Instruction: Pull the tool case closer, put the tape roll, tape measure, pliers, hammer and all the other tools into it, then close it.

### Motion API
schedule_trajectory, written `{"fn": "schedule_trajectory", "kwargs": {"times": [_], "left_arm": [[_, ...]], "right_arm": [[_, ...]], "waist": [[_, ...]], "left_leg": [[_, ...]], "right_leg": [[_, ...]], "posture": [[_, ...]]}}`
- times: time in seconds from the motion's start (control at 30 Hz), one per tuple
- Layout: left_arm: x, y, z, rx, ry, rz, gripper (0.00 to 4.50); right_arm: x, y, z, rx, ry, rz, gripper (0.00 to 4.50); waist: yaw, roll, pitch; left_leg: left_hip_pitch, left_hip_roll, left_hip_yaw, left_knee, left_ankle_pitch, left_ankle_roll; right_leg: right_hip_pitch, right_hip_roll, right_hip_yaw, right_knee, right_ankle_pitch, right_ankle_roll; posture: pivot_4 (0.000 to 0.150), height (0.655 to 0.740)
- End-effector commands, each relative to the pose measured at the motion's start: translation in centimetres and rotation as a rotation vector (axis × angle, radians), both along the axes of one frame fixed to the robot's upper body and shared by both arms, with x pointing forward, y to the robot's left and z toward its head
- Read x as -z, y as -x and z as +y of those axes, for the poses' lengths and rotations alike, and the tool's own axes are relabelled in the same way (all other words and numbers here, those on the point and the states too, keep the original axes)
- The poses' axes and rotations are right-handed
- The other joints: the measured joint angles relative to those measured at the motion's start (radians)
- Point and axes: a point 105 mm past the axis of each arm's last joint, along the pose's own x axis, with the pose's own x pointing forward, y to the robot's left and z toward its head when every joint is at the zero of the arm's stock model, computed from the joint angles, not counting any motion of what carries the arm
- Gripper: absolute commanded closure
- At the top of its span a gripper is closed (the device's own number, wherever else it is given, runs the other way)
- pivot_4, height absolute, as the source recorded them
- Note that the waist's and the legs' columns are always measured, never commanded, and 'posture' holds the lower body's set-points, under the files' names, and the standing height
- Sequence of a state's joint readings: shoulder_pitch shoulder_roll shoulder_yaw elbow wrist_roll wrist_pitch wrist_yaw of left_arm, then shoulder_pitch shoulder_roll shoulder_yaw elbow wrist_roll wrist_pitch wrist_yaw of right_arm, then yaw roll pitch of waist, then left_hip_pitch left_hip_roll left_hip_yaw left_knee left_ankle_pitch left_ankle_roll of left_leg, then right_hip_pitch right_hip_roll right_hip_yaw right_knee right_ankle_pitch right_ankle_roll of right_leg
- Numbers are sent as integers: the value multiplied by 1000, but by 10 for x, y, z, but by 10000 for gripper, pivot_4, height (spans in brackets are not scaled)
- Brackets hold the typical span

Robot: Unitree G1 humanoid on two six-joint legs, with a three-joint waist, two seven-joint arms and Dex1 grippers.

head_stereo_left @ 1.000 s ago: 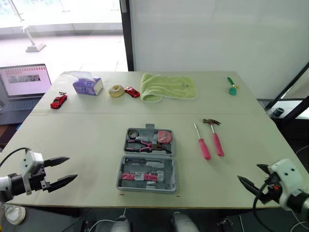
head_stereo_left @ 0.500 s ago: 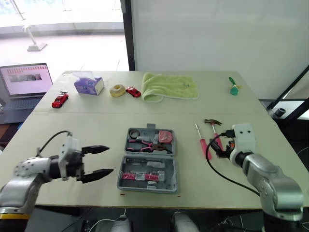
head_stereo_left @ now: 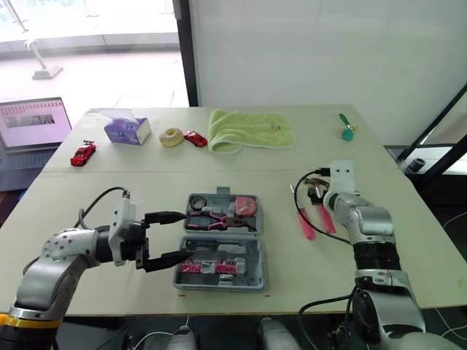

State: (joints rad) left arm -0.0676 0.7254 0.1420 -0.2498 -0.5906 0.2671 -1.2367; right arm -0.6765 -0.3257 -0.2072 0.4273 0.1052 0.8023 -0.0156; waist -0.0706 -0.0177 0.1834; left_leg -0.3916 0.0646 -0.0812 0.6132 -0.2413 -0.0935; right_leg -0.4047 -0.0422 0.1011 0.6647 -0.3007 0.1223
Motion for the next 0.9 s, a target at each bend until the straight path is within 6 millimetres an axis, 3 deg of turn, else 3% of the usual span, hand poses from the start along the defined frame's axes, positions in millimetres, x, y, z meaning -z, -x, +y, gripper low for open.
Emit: {"fn": "schedule_trajectory", "kwargs": {"times": [0.03, 0.17, 0.23, 0.3, 0.5, 0.77, 0.9], "left_arm": [[-9, 2, 2, -9, 8, -51, 0], [-8, 4, 4, -20, 6, -51, 0], [-8, 4, 6, -28, 3, -53, 0], [-9, 4, 7, -37, 4, -53, 0], [-10, 3, 7, -49, 3, -53, 0], [-9, 0, 7, -50, 5, -49, 0], [-8, -2, 6, -41, 9, -45, 0]], "right_arm": [[-3, -13, -6, 18, 18, -28, 228], [6, -23, -6, 20, 13, -14, 228], [10, -25, -8, 28, 15, -4, 5456], [12, -28, -6, 21, 1, 3, 13151], [17, -28, -8, 21, -13, 12, 43602], [4, -27, -10, 22, -27, -32, 44636], [-24, -15, -6, -14, -5, -91, 44636]], "waist": [[-1, 0, 0], [-7, 0, 0], [-8, 0, 0], [-8, 0, 0], [-1, 0, 0], [1, 1, 0], [2, 4, 2]], "left_leg": [[0, 0, 0, 0, 0, 0], [0, 0, 0, 0, 0, 0], [1, 0, 0, 0, 0, 0], [1, 0, 0, 0, 0, 0], [1, 0, 0, 0, 0, 0], [1, 0, 0, 0, 0, 0], [0, 0, -1, 0, 0, 0]], "right_leg": [[0, 0, 0, 0, 0, 0], [0, 0, 0, 0, 0, 0], [0, 0, 0, 0, 0, 0], [0, 0, 0, 0, 0, 0], [1, 0, 0, 0, 0, 0], [1, 0, 0, 0, 0, 0], [1, 0, 0, 0, 0, 0]], "posture": [[1500, 7400], [1500, 7400], [1500, 7400], [1500, 7400], [1500, 7400], [1500, 7400], [1500, 7400]]}}
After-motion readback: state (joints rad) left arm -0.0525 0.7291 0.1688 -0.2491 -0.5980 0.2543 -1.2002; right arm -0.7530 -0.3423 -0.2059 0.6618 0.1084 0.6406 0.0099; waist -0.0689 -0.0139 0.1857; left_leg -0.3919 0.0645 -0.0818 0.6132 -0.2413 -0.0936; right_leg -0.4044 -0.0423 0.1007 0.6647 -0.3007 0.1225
